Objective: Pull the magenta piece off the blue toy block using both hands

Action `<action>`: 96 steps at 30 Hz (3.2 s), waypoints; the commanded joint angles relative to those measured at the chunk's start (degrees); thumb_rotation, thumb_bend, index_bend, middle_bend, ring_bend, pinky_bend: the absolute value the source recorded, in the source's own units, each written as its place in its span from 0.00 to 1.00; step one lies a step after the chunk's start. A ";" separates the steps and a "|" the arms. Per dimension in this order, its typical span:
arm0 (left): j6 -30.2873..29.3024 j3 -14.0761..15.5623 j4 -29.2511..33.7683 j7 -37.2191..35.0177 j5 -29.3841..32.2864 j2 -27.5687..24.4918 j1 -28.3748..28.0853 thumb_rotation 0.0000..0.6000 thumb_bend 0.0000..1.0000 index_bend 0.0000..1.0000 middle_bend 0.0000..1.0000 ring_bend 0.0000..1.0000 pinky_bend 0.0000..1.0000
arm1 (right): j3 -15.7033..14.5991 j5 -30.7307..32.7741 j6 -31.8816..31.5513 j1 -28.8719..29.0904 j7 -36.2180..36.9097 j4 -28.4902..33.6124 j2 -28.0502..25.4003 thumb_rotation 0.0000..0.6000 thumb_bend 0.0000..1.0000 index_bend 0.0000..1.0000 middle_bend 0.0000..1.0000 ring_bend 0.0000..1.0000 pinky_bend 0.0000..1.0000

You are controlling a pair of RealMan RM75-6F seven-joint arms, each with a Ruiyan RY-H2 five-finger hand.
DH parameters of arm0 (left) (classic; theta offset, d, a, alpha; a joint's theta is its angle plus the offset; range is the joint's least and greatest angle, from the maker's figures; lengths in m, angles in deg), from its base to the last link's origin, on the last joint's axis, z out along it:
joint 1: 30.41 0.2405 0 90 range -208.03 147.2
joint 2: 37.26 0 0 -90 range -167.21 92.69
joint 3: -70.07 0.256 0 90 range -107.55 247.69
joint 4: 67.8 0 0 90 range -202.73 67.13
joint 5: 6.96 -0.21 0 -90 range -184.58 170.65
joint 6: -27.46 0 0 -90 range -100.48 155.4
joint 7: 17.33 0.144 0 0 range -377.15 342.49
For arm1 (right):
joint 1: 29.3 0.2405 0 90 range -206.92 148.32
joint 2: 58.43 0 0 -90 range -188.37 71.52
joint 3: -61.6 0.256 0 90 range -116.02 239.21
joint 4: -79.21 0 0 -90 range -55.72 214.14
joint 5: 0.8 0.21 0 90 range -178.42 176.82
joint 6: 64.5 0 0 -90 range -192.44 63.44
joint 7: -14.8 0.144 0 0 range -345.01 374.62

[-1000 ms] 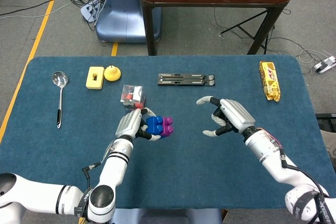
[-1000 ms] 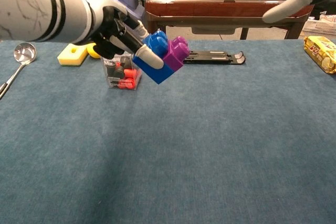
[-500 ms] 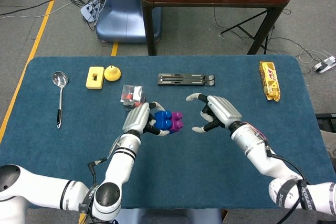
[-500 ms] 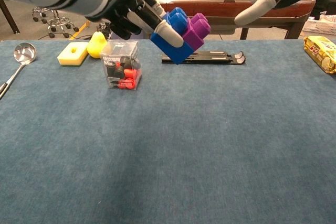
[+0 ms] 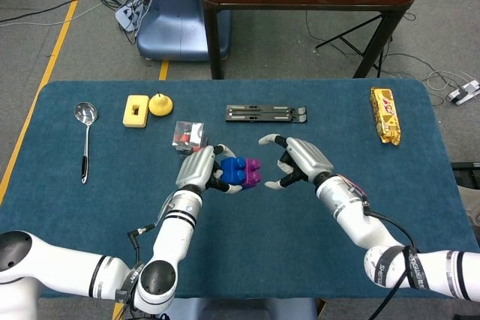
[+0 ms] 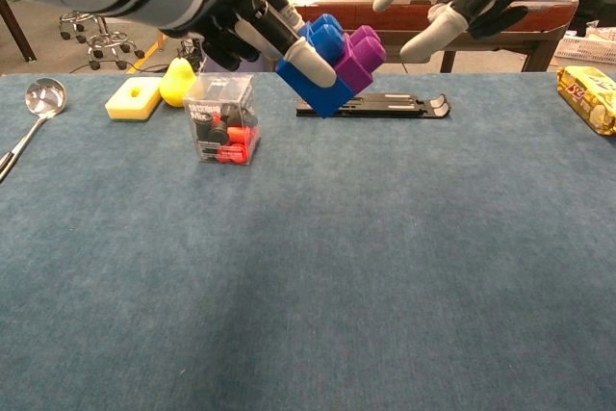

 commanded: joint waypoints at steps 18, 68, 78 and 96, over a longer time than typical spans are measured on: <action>-1.81 0.66 -0.42 -1.10 -0.73 0.94 -3.14 1.00 0.02 0.76 1.00 1.00 1.00 | 0.61 2.74 0.15 1.79 1.83 -1.51 3.11 1.00 0.00 0.24 1.00 1.00 1.00; -0.03 6.20 0.63 -5.81 -6.36 -0.17 -2.01 1.00 0.02 0.76 1.00 1.00 1.00 | 0.67 -3.50 2.64 -0.60 6.85 -4.73 5.43 1.00 0.05 0.58 1.00 1.00 1.00; -1.61 9.09 0.00 -4.46 -10.57 1.41 -2.28 1.00 0.02 0.76 1.00 1.00 1.00 | 0.65 -5.00 2.54 -1.61 7.77 -4.83 5.17 1.00 0.05 0.61 1.00 1.00 1.00; 1.60 16.37 -1.18 0.57 -12.50 0.55 0.26 1.00 0.02 0.76 1.00 1.00 1.00 | -4.22 -10.52 3.67 -4.12 3.56 -5.86 1.53 1.00 0.05 0.62 1.00 1.00 1.00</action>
